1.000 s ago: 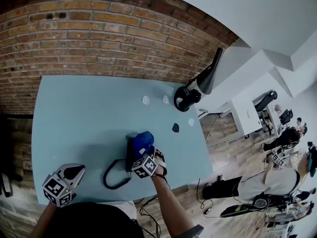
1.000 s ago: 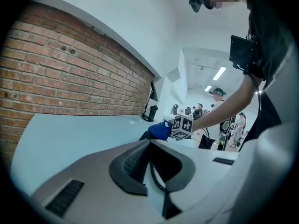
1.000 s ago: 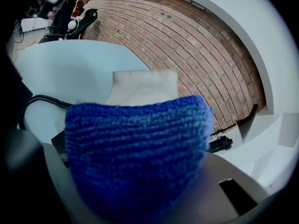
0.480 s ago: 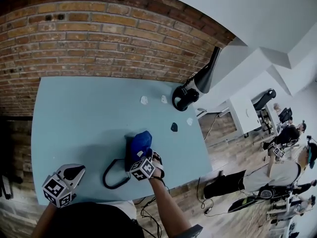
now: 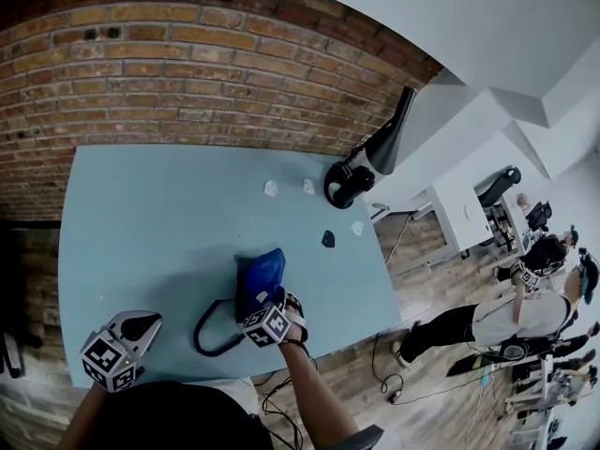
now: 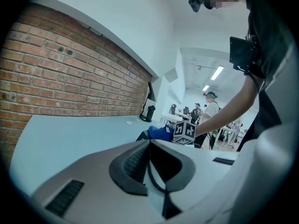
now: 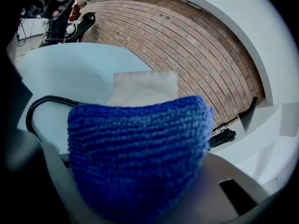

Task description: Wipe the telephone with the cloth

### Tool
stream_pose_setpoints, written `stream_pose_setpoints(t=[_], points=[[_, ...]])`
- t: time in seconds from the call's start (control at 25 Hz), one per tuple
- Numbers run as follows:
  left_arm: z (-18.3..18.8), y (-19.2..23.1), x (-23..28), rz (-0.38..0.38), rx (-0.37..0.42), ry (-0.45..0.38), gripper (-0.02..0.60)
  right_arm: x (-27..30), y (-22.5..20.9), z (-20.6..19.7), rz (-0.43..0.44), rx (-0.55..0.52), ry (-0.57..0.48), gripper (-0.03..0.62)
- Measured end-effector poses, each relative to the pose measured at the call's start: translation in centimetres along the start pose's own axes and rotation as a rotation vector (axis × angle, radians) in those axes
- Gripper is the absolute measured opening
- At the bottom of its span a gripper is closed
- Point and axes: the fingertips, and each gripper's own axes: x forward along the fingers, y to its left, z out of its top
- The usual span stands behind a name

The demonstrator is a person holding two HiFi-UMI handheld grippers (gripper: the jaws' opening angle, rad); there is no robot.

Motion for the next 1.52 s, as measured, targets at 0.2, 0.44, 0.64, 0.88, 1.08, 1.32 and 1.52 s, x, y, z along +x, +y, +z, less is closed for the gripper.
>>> stream_pose_setpoints(t=[0.2,0.44,0.64,0.88,1.08,1.32,1.52], points=[[0.1,0.1,0.1,-0.001,0.002,-0.001,0.020,-0.5,1.4,-0.8,0.008,0.022,0.004,0.051],[0.2,0.0,0.0,-0.005,0.002,-0.004,0.020,-1.0,2.6,-1.4,0.022,0.026,0.015,0.051],[0.0,-0.2,0.0,-0.010,0.001,-0.003,0.020,-1.1,3.2,-1.7,0.033,0.026,0.019,0.051],[0.0,-0.2,-0.2,-0.010,0.003,-0.010,0.020,-1.5,4.1,-1.9,0.040,0.029,0.027,0.051],[-0.4,-0.4,0.1,-0.023,-0.002,-0.012,0.020,-1.8,4.7,-3.0,0.033,0.030,0.045,0.051],[0.0,0.6,-0.6,-0.014,-0.006,-0.030,0.020,-1.1,7.0,-2.9,0.047,0.049,0.051,0.051],[-0.1,-0.2,-0.6,0.003,0.015,-0.037,0.020,-2.0,7.7,-3.4,0.056,0.042,0.036,0.051]])
